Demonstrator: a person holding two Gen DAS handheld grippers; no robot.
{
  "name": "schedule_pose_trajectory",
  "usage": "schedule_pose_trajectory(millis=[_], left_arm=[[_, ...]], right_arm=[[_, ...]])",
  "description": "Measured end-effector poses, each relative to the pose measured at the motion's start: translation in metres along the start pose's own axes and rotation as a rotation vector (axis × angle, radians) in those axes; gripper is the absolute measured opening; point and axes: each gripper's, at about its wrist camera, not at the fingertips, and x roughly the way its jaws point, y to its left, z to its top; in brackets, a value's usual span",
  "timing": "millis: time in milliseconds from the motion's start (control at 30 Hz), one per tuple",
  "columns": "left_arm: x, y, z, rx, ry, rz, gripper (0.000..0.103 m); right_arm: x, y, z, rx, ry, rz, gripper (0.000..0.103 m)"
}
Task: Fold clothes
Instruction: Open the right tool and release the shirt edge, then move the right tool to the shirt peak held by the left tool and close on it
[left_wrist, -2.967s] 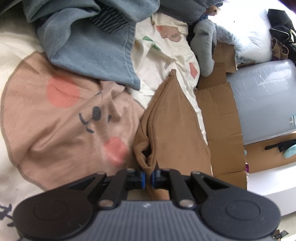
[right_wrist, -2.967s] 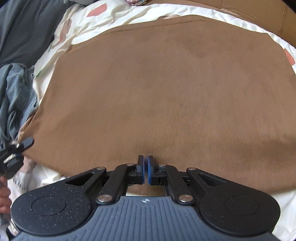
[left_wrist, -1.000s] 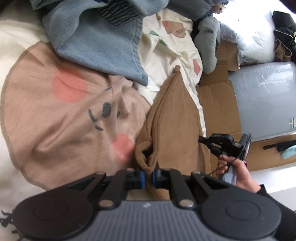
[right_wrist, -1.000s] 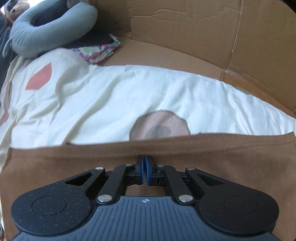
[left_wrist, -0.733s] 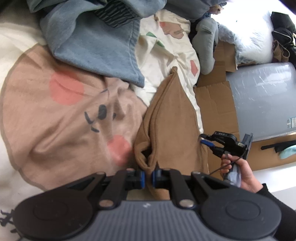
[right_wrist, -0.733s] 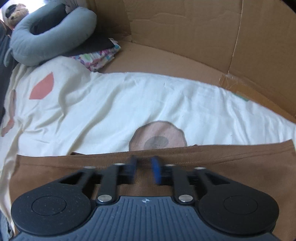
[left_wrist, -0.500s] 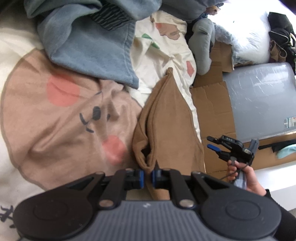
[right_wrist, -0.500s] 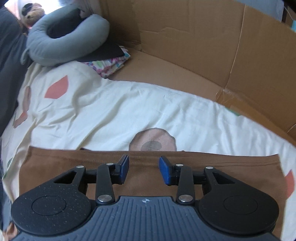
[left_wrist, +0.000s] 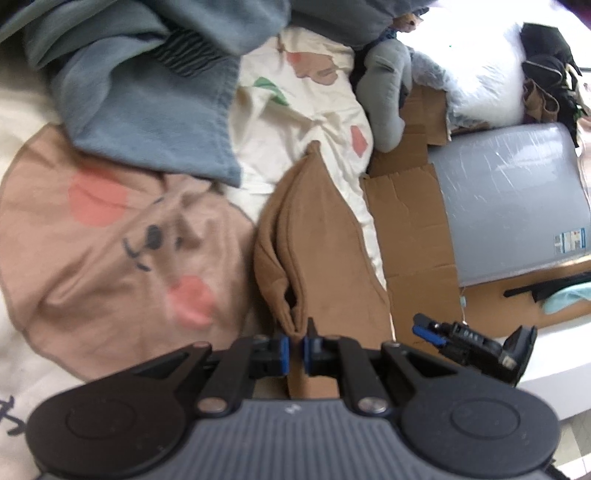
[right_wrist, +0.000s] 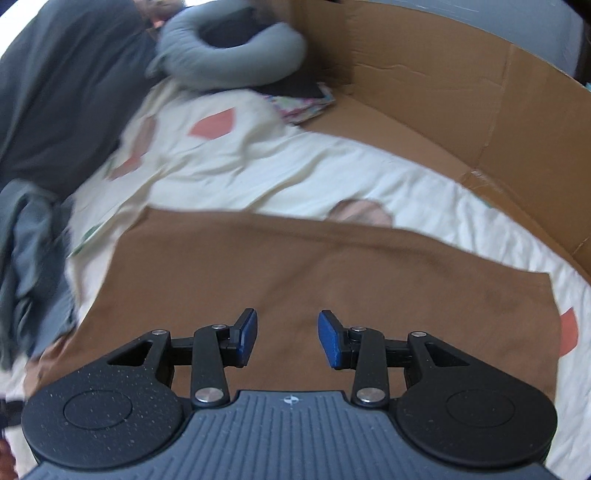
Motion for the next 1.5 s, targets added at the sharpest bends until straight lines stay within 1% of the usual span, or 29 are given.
schedule_pose_trajectory(millis=[133,267,333,467,500,600,833,900,1033,1267,1367,1467,1500], left_arm=[[0.002,-0.016,0.005,0.016,0.009,-0.008,0.007],[0.005,-0.032,0.01,0.029,0.01,-0.015,0.007],[0.007,-0.039,0.012,0.033,0.014,-0.019,0.007],[0.013,-0.049,0.015,0.045,0.024,-0.03,0.007],[0.014,-0.05,0.015,0.042,0.026,-0.035,0.007],[0.019,-0.054,0.017,0.045,0.034,-0.05,0.007],[0.028,-0.066,0.02,0.054,0.044,-0.079,0.007],[0.03,-0.07,0.02,0.055,0.046,-0.088,0.007],[0.03,-0.074,0.02,0.053,0.051,-0.1,0.007],[0.028,-0.075,0.022,0.037,0.051,-0.119,0.007],[0.027,-0.074,0.023,0.034,0.052,-0.119,0.007],[0.027,-0.074,0.023,0.029,0.053,-0.124,0.007],[0.026,-0.074,0.023,0.027,0.053,-0.128,0.007]], right_arm=[[-0.005,0.028,-0.023,-0.059,0.0,0.043,0.044],[-0.003,0.053,-0.043,-0.072,0.013,0.088,0.044],[-0.002,0.068,-0.051,-0.119,0.028,0.125,0.044],[-0.005,0.096,-0.066,-0.216,0.038,0.164,0.044],[-0.006,0.101,-0.069,-0.231,0.038,0.176,0.045],[-0.01,0.116,-0.074,-0.269,0.036,0.205,0.051],[-0.02,0.146,-0.08,-0.343,0.023,0.264,0.052],[-0.022,0.154,-0.08,-0.362,0.001,0.248,0.053],[-0.024,0.169,-0.078,-0.396,-0.041,0.218,0.057],[-0.012,0.198,-0.074,-0.46,-0.084,0.141,0.057],[-0.007,0.209,-0.075,-0.499,-0.104,0.093,0.056],[-0.001,0.218,-0.076,-0.526,-0.12,0.072,0.056],[0.001,0.22,-0.076,-0.537,-0.117,0.064,0.053]])
